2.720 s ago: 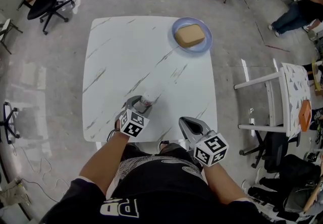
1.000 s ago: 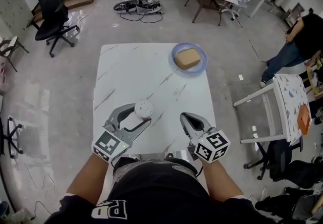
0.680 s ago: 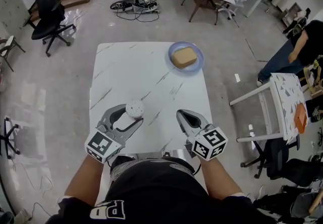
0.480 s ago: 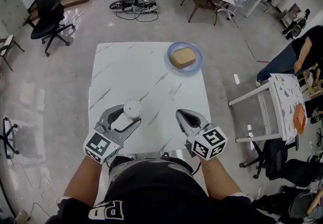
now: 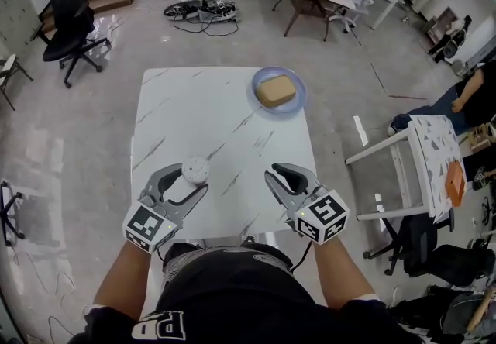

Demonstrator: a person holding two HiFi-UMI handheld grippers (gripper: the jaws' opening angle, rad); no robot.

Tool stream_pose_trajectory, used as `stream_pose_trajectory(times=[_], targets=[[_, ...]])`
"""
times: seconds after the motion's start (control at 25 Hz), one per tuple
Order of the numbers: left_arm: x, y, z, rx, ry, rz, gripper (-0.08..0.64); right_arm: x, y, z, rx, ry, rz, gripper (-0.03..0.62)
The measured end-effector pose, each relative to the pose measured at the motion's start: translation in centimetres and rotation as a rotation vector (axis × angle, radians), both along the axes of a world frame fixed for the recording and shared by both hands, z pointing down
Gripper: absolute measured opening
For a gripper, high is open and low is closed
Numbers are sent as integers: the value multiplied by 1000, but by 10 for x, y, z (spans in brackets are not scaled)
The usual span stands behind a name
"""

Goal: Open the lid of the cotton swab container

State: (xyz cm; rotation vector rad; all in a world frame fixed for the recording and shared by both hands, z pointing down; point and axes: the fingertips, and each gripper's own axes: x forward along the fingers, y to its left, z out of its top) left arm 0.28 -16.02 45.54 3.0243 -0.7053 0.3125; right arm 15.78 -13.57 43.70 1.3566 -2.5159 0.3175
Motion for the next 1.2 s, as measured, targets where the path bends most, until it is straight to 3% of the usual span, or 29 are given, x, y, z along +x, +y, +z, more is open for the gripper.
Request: stream_pose_trajectory(times=[0.44, 1.2], targets=[[0, -6, 7, -3, 0, -11, 287, -7, -1, 13, -38, 164, -112, 225], [2, -8, 17, -1, -7, -11, 287, -8, 0, 13, -62, 203, -172, 225]])
